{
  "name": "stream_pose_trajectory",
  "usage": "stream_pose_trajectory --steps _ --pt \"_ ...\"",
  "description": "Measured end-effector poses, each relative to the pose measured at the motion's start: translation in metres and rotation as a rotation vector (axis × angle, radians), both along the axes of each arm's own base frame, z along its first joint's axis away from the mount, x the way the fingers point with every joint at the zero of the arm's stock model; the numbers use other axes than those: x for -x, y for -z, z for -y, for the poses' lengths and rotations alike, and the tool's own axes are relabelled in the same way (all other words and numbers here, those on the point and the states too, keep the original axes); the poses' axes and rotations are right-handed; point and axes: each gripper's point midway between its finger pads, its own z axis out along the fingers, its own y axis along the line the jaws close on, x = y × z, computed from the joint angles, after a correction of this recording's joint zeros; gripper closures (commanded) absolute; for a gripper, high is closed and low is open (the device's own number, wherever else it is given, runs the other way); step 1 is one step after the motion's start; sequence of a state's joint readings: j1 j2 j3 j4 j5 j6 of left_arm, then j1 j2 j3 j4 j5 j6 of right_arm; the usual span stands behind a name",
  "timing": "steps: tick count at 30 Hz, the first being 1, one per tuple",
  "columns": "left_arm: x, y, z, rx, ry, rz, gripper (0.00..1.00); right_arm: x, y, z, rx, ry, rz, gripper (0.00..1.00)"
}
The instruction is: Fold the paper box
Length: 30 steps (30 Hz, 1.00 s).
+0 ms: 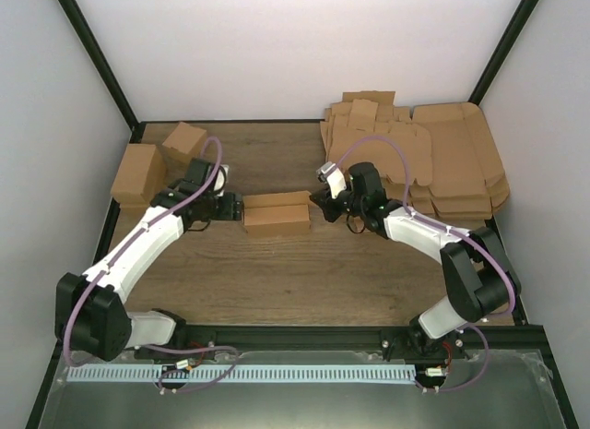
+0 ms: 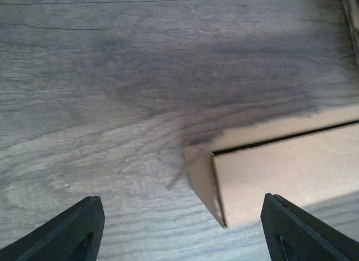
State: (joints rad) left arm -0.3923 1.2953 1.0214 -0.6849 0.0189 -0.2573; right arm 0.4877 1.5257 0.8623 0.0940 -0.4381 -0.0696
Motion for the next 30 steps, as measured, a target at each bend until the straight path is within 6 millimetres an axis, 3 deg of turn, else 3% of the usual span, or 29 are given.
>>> stream_pose_trajectory --steps 5,10,14,19,30 --pt "-0.016 0.009 -0.012 0.013 0.006 -0.018 0.33 -0.001 0.0 0.001 0.003 0.005 0.002 0.99" --pt "-0.022 0.023 0.007 0.058 0.107 -0.066 0.55 -0.001 0.001 0.001 0.006 0.01 0.002 0.99" --pt "-0.024 0.027 0.017 0.09 0.152 -0.084 0.79 -0.001 0.001 0.002 0.008 0.013 -0.001 0.99" --pt "-0.023 0.024 0.024 0.142 0.147 -0.093 0.95 -0.001 0.005 0.003 0.019 0.038 -0.021 0.99" --pt "-0.021 0.025 0.022 0.218 0.022 -0.118 0.96 -0.003 0.007 -0.005 0.069 0.219 -0.099 0.99"
